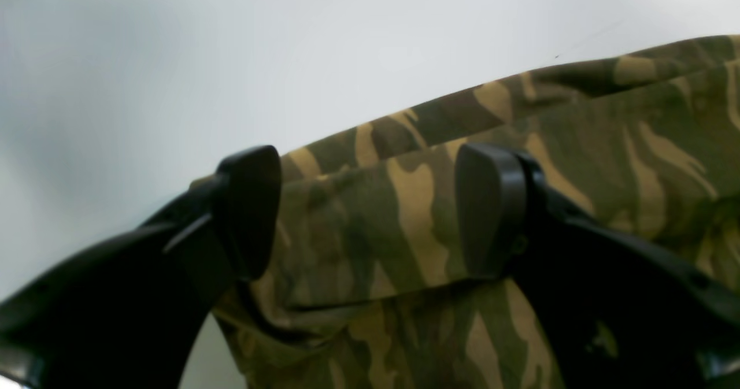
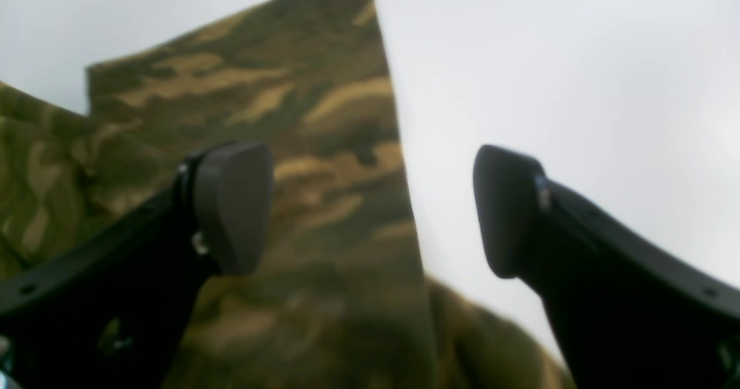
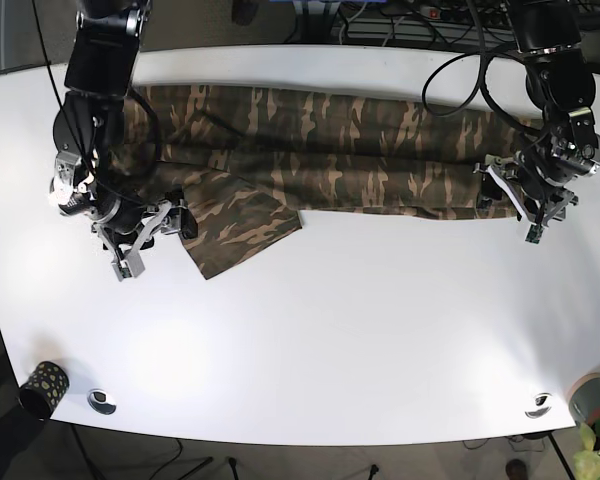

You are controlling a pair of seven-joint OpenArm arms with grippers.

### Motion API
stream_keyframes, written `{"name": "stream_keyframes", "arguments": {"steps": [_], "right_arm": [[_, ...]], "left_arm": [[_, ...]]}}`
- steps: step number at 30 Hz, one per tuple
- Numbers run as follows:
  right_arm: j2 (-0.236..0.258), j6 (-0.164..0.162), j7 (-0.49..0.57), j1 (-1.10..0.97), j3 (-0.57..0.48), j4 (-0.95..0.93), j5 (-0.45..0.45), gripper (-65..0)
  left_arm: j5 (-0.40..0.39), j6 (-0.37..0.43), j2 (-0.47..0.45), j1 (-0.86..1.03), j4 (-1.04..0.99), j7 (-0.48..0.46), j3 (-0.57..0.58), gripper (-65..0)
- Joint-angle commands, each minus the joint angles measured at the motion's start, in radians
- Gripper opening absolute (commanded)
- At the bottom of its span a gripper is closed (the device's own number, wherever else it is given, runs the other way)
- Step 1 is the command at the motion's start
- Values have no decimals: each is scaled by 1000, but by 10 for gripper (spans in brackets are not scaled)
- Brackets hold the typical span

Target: Fold the T-shirt properly

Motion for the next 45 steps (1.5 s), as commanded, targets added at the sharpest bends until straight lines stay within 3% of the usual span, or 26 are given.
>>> {"name": "stream_keyframes", "arguments": {"steps": [1, 9, 24, 38, 45], "right_arm": [[17, 4, 48, 63, -18, -74, 14, -132], [8, 13, 152, 121, -104, -207, -112, -132], [-90, 7, 155, 98, -105, -215, -126, -144], [-116, 4, 157, 94, -101, -209, -126, -631], [-107, 4, 157, 75, -98, -94, -118, -650]], "left_arm": [[-5, 4, -6, -2, -39, -10, -8, -217], [-5, 4, -26, 4, -125, -15, -11, -217], [-5, 4, -29, 1, -123, -13, -10, -217], [-5, 4, -29, -2, -128, -13, -7, -217], [-3, 5, -29, -1, -131, -15, -5, -217]]}}
